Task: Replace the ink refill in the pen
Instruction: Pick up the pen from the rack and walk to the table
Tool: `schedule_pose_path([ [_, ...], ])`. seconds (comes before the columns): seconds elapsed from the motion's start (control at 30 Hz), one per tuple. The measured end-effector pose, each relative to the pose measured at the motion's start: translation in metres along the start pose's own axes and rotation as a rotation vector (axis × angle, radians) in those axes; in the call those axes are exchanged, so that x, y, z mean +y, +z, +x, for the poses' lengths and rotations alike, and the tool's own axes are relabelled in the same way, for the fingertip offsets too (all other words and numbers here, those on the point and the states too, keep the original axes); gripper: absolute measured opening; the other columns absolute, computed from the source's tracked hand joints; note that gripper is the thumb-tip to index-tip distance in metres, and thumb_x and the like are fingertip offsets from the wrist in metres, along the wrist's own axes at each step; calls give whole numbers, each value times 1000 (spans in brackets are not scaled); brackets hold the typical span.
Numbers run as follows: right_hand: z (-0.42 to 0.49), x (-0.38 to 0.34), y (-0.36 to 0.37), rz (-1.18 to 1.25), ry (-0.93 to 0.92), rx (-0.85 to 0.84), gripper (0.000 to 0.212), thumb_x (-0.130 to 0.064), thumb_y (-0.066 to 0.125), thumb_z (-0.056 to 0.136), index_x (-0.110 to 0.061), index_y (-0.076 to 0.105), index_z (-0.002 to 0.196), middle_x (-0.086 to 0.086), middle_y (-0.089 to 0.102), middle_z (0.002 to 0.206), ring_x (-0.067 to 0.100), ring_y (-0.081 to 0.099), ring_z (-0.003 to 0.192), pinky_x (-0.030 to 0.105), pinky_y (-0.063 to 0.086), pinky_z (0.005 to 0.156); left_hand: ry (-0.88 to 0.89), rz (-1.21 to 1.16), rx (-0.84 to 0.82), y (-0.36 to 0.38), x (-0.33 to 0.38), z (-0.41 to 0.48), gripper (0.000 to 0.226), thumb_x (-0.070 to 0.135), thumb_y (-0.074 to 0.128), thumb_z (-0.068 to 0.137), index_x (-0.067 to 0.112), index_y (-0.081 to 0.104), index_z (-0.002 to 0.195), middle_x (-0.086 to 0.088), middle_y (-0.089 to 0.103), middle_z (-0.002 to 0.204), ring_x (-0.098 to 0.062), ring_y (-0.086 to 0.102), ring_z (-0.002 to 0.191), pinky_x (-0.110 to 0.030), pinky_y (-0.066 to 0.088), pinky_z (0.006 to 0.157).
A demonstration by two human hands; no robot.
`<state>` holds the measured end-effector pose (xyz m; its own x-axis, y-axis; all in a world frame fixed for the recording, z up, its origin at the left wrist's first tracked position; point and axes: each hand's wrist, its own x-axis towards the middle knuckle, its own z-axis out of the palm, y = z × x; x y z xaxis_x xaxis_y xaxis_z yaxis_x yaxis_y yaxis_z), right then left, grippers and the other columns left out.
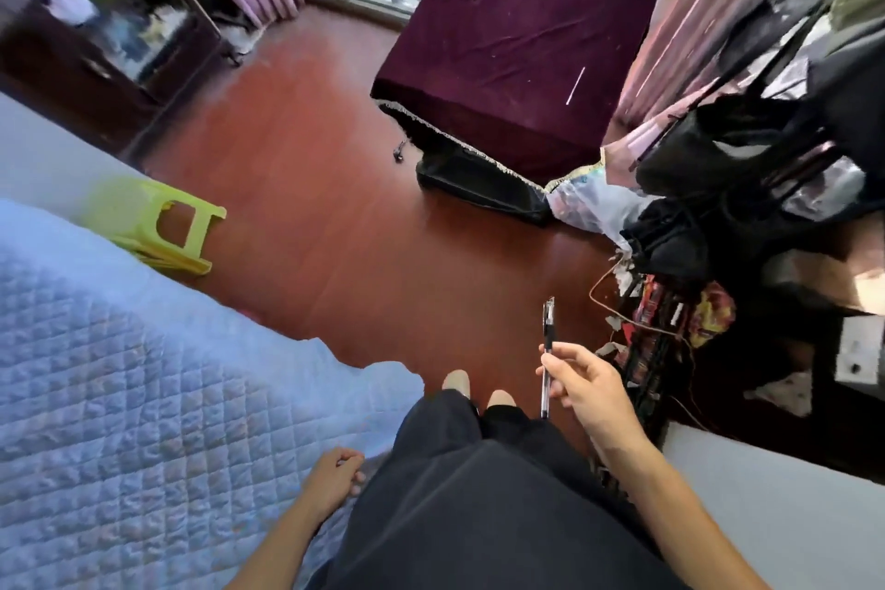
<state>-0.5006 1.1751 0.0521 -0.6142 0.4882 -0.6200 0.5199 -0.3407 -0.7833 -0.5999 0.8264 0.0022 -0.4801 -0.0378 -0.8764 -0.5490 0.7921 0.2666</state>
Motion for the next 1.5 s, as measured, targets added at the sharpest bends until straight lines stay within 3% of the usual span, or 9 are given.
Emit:
schedule_pose_path([
  [0.1, 34, -28, 13, -39, -18, -31, 10, -16, 71, 103, -22, 79, 105, -2, 80, 81, -2, 64, 61, 9, 49, 57, -62, 8, 21, -8, 1, 9, 18, 7, 52, 102, 0, 66, 93, -6, 58, 63, -12, 47, 44, -13, 37, 36],
  [0.2, 64, -55, 29, -37, -28, -47, 10, -14, 71, 103, -19, 79, 105, -2, 78, 79, -2, 62, 59, 8, 48, 57, -41, 38, 25, -19, 17, 27, 35, 4, 52, 99, 11, 54, 64, 1, 51, 53, -10, 44, 44, -15, 35, 43],
  [0.3, 91, -77, 48, -36, -32, -27, 9, -9, 70, 103, -14, 77, 106, 1, 76, 80, -3, 60, 54, 7, 47, 54, -4, 110, 17, -35, 48, 52, 29, 7, 52, 97, 12, 52, 69, -4, 56, 73, -16, 49, 70, -27, 36, 63],
  [0.4, 112, -98, 64, -5, -45, 3, 12, -5, 69, 103, -14, 77, 103, 2, 75, 80, -3, 59, 52, 7, 46, 51, 32, 94, 5, -52, 87, 77, 35, 11, 53, 96, 16, 48, 62, -2, 55, 70, -17, 47, 67, -29, 36, 63],
  [0.57, 148, -128, 78, 37, -40, 43, 11, -3, 69, 103, -10, 76, 104, 0, 75, 77, -2, 58, 50, 9, 46, 51, 48, -32, -78, -80, 181, 122, 17, 13, 50, 99, 11, 64, 90, -7, 64, 77, -16, 54, 56, -19, 42, 49],
  [0.87, 250, -187, 83, 11, -18, 54, 11, -12, 70, 104, -18, 78, 105, -4, 79, 75, -3, 59, 54, 8, 46, 53, 201, -101, -64, -121, 349, 196, 11, 9, 52, 103, 8, 63, 98, -9, 63, 77, -13, 53, 55, -10, 39, 38],
  [1.03, 312, -228, 78, 51, 6, 70, 11, -11, 71, 103, -20, 78, 103, 0, 79, 79, -1, 58, 53, 8, 47, 53, 132, -46, -40, -138, 398, 211, 12, 6, 51, 103, 4, 62, 102, -10, 62, 77, -14, 52, 54, -10, 38, 37],
  [1.2, 365, -272, 81, 64, 9, 58, 10, -12, 70, 103, -19, 77, 107, -1, 79, 80, 0, 59, 54, 9, 48, 53, 65, -4, -21, -158, 435, 222, 13, 7, 49, 103, 5, 62, 102, -12, 63, 81, -17, 50, 54, -20, 38, 45],
  [1.5, 434, -334, 98, 98, -5, 139, 10, -17, 70, 103, -21, 77, 109, -1, 80, 84, 0, 61, 58, 9, 48, 56, 21, 119, -79, -201, 495, 264, 15, 6, 50, 102, -1, 63, 104, -9, 60, 75, -14, 45, 48, -18, 35, 42],
])
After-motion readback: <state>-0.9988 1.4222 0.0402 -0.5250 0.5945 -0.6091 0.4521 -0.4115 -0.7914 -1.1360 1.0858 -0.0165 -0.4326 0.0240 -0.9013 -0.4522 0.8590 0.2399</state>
